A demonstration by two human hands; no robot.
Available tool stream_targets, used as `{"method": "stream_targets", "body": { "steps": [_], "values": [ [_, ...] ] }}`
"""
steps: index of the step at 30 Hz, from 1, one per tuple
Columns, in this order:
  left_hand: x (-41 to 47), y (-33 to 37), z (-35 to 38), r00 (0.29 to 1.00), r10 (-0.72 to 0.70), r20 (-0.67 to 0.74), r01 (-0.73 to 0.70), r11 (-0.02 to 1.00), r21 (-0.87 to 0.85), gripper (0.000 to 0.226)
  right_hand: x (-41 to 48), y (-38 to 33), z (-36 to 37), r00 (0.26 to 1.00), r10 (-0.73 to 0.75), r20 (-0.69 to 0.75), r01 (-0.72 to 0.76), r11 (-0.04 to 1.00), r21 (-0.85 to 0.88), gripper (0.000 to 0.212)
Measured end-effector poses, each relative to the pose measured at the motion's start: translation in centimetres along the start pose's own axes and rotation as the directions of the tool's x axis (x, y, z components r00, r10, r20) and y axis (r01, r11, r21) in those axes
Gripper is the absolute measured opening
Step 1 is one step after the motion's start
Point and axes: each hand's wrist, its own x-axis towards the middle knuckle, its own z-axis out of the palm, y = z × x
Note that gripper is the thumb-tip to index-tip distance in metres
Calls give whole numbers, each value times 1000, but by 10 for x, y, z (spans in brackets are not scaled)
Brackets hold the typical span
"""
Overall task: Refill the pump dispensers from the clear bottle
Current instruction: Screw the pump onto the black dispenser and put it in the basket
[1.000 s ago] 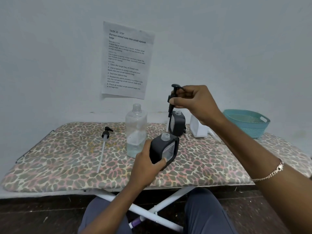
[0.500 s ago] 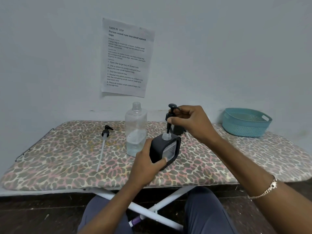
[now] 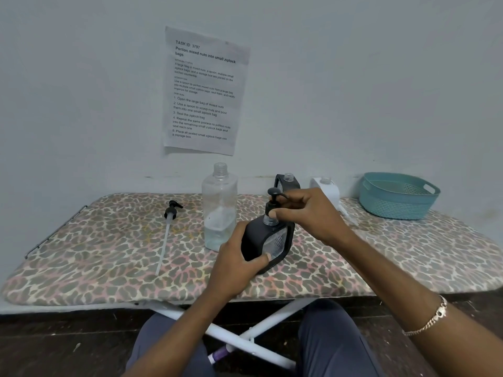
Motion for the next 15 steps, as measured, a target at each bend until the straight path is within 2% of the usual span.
{"method": "stream_targets", "body": {
  "steps": [4, 15],
  "values": [
    [1, -1, 0, 1000, -1, 5, 1, 1000, -4, 52, -2, 1, 0, 1000, 1, 12, -1, 1000, -7, 14],
    [1, -2, 0, 1000, -6, 8, 6, 1000, -6, 52, -6, 12, 7, 1000, -2, -4, 2, 999, -47, 15]
  ]
}}
